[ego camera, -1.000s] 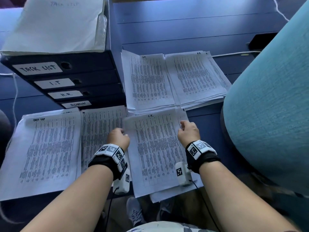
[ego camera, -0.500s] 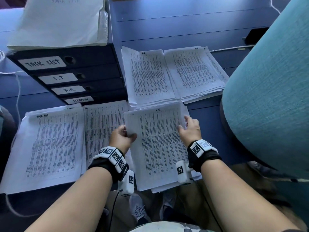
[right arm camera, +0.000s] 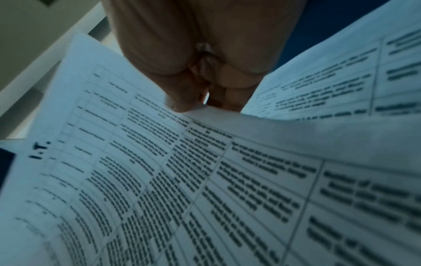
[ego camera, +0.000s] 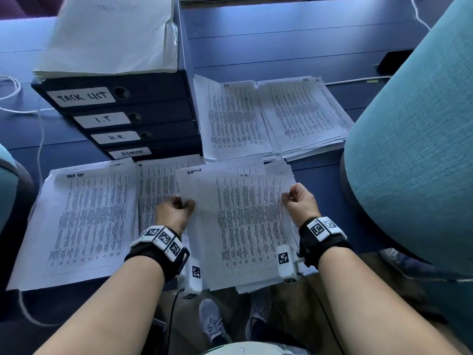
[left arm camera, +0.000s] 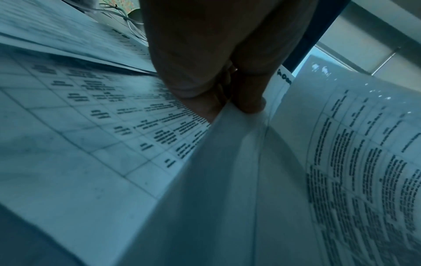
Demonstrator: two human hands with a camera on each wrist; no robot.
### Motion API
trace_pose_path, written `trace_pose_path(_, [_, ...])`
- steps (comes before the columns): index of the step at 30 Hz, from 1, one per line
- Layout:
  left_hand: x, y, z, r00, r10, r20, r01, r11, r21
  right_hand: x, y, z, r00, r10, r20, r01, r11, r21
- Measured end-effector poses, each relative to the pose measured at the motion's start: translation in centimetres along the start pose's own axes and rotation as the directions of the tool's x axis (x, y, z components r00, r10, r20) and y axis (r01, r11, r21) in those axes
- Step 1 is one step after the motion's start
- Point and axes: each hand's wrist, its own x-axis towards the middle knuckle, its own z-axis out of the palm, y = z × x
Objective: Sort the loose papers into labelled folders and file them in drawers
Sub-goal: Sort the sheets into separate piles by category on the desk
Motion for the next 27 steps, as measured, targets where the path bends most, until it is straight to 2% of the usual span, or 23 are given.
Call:
trace_pose_path(6, [-0.4,0.6,-0.6,0.999,0.050,0.020,-0.050,0.999,-0.004,-0.2,-0.6,0.1,0.998,0.010,0.067,-0.015,0.997,0.071])
trace_pose_path(15, [-1.1,1.5,-0.7,0.998,0.051,0.035,-0.048,0.997,-0.065,-0.5,-1.7,0.3,0.998,-0.015,0.067,0.002,0.982,0.188])
trace_pose_path(18, [-1.1,1.4,-0.9,0.998,0.052,0.044,-0.049,0.996,-0.074,-0.5,-1.6,0.3,0.996,-0.030,0.084,0.017,0.988,0.153])
trace_pose_path(21, [-0.3,0.7,-1.0,0.999,0.048,0.001,-0.048,0.995,-0.084,-0.3,-1.3,0.3,0.999,0.004,0.034,-0.007,0.995,0.099])
trace_pose_path(27, [-0.3,0.9,-1.2,0.996,0.088,-0.023,-0.088,0.996,0.031,-0.1,-0.6,0.0,0.999,0.049,0.019,-0.050,0.994,0.101])
